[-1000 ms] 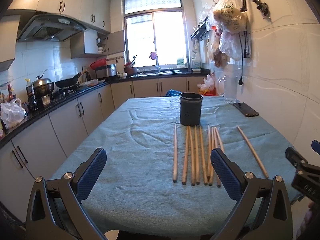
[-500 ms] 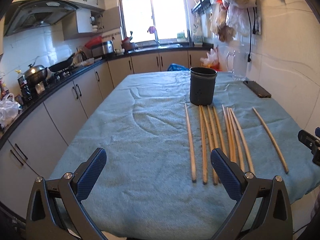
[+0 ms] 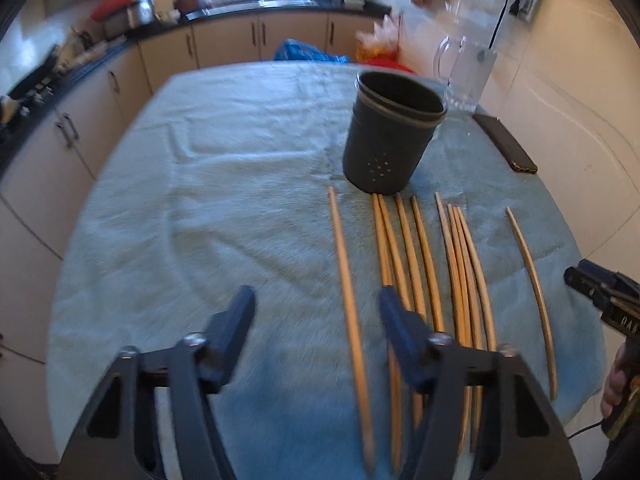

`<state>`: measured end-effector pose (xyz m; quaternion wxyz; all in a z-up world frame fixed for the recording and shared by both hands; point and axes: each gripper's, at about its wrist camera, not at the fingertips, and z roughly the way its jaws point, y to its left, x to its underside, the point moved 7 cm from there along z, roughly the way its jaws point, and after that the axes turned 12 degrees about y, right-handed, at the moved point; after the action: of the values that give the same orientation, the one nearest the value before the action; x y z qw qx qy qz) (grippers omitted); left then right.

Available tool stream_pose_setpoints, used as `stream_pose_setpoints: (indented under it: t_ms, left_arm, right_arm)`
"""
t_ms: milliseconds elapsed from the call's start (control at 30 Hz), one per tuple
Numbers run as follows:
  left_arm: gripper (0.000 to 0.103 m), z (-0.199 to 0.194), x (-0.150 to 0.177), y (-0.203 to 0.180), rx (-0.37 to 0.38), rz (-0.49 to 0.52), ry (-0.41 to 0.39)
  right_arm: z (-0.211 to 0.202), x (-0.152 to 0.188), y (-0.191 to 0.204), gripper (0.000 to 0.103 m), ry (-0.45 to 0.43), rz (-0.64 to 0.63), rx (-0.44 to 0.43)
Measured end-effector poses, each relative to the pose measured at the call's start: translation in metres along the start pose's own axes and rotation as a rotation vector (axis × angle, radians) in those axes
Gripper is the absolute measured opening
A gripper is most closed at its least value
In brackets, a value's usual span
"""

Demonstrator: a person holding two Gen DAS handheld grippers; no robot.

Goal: Organize utensils
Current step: 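Close the left gripper on one chopstick while the right gripper grasps another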

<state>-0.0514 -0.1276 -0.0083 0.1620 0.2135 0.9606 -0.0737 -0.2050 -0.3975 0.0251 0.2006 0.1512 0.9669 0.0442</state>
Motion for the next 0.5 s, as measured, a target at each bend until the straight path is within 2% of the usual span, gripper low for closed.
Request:
stream_pose_setpoints:
  t_ms: [67,200,267,333,400,500]
  left_arm:
    - [0.042,0.017,-0.014,-0.002,0.023,-0.002,0.042]
    - [0.037,0.047,-0.031,-0.007,0.055,0.005,0.116]
    - [0.036,0.057,-0.035,-0.009,0.05,0.013,0.145]
    - [0.033,0.059,-0.041,-0.01,0.013,0.025,0.139]
    - [0.02,0.061,-0.045,-0.01,0.0,0.027,0.149]
    - [0.01,0.063,-0.049,-0.008,-0.012,0.029,0.154]
  right_arm:
    - [0.015,-0.008,0.002,0.061,0.045,-0.021,0.011]
    - [0.044,-0.024,0.001,0.045,0.133,-0.03,0.024]
    - [0.052,-0.03,0.0,0.045,0.157,-0.027,0.024]
    - [0.057,-0.034,0.001,0.045,0.179,-0.035,0.032]
    - [0.062,-0.038,0.004,0.044,0.195,-0.048,0.042]
    - [0.069,-0.042,0.01,0.044,0.219,-0.08,0.088]
